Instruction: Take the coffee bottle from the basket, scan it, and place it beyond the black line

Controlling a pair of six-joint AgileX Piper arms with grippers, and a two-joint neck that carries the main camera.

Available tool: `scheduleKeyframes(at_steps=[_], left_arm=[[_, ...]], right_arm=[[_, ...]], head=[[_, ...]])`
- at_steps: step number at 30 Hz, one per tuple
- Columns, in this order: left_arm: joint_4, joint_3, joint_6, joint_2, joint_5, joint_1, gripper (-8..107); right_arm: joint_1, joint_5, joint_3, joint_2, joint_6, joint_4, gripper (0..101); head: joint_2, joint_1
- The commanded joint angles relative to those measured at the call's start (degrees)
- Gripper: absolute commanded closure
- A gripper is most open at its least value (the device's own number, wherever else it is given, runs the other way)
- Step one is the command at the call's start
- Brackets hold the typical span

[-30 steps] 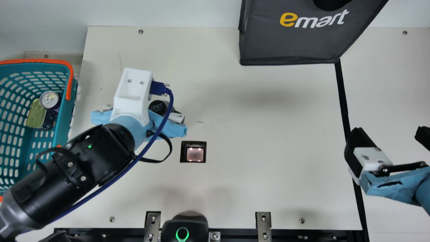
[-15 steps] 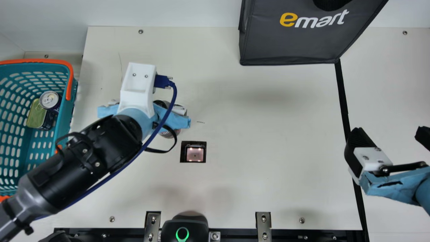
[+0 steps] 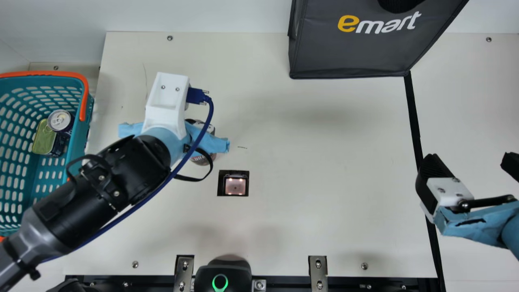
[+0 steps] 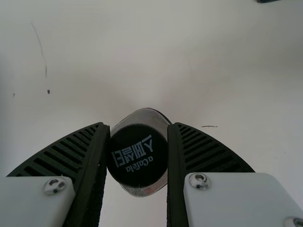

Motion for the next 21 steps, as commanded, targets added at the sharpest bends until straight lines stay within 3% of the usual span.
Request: scheduleKeyframes(at_steps=[1, 21], left_arm=[[0.07, 0.11, 2.05, -0.57, -0.81, 0.19, 89], [-9.84, 1.4, 24.73, -6.43, -7.83, -0.97, 89]], right_arm=[[0.0, 0.0, 0.0, 0.0, 0.0, 0.0, 10], [0.0, 0.0, 0.0, 0.0, 0.0, 0.0, 10]], head=[[0.0, -0.96], [0.0, -0.96]])
